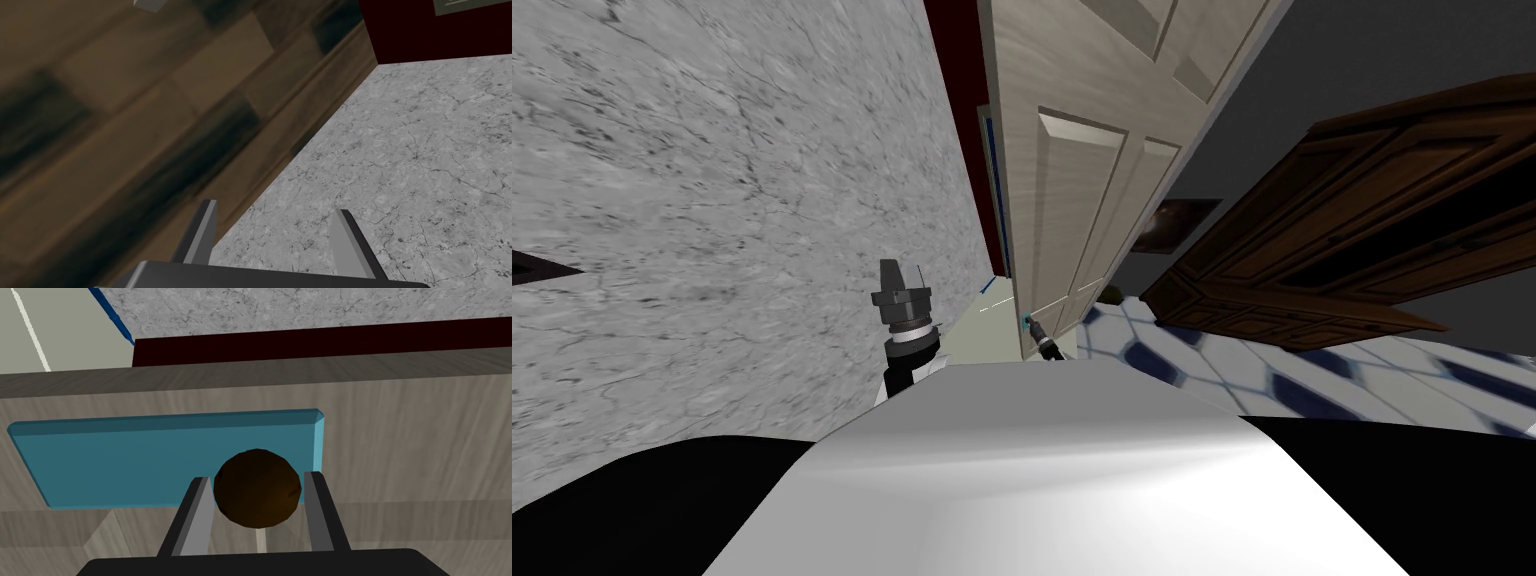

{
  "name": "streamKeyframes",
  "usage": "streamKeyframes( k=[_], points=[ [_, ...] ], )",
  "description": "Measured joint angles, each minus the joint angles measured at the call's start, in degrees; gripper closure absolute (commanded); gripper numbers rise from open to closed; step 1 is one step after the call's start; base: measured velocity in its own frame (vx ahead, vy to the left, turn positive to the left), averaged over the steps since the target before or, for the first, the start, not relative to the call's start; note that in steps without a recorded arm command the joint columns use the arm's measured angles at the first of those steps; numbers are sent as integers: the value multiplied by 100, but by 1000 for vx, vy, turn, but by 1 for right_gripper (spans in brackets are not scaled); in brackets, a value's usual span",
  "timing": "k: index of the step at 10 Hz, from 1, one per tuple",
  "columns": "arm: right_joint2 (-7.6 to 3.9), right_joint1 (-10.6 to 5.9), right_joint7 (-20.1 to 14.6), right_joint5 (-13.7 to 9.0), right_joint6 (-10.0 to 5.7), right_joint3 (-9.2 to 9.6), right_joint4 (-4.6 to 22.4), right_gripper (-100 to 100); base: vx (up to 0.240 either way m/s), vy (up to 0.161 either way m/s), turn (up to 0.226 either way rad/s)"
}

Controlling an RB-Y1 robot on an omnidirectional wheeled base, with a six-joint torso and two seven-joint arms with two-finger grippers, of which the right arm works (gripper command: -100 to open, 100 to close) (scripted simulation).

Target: Push the door open

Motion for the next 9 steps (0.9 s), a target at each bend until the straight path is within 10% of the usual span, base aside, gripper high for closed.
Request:
streamKeyframes(
  k=[9],
  points=[
    [68,-23,172,-150,74,-616,75,100,148,151,-54]
  ],
)
